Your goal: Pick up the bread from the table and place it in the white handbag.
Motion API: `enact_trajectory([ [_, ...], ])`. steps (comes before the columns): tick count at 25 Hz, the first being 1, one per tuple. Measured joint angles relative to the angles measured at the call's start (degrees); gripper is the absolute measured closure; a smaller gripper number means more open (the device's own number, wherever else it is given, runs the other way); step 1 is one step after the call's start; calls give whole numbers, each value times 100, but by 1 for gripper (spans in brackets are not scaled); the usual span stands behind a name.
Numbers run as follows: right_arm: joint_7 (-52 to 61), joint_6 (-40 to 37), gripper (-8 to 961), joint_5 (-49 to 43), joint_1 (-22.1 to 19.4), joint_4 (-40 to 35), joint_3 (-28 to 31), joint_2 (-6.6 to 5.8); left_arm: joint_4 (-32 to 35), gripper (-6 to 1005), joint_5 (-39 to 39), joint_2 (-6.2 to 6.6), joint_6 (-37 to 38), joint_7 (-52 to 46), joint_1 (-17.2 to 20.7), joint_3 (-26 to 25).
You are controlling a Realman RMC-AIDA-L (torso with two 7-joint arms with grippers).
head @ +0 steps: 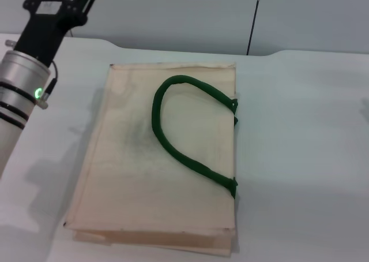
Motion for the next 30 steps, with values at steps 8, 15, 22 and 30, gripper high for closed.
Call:
enact_trajectory([
  [8,-3,11,63,-13,-25,5,-1,-5,9,304,175,-2,-50,-18,-63,54],
  [15,4,16,63,-12,-31,6,0,-8,53,304,130,-6,134,35,12,8],
  [22,18,18,63,-7,-24,5,-1,-9,68,304,125,-4,164,-78,40,8],
  [30,28,19,63,27,-71,5,0,-15,37,304,161,2,111,-142,31,26],
])
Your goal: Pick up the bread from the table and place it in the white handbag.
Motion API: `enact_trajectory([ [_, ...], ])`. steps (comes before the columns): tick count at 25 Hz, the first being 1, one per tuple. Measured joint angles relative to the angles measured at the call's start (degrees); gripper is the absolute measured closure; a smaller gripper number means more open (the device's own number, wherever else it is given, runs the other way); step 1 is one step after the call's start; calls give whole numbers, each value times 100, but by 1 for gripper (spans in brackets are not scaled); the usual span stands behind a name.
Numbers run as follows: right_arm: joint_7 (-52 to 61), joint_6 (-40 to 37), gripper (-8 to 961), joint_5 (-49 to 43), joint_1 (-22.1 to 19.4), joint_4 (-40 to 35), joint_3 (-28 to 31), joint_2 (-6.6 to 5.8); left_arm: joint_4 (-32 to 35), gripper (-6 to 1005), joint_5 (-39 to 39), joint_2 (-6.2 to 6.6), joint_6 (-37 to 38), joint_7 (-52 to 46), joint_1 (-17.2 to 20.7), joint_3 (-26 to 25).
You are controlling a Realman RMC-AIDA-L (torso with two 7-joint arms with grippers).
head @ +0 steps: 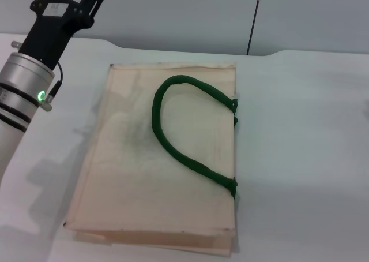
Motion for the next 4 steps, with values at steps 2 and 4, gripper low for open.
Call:
enact_trajectory([
  [2,1,2,63,1,-11,0,0,-1,-1,304,-7,-6,0,39,6,-9],
  [4,6,4,63,-5,-16,0,0,-2,-3,304,-10,-9,0,69,15,-18],
])
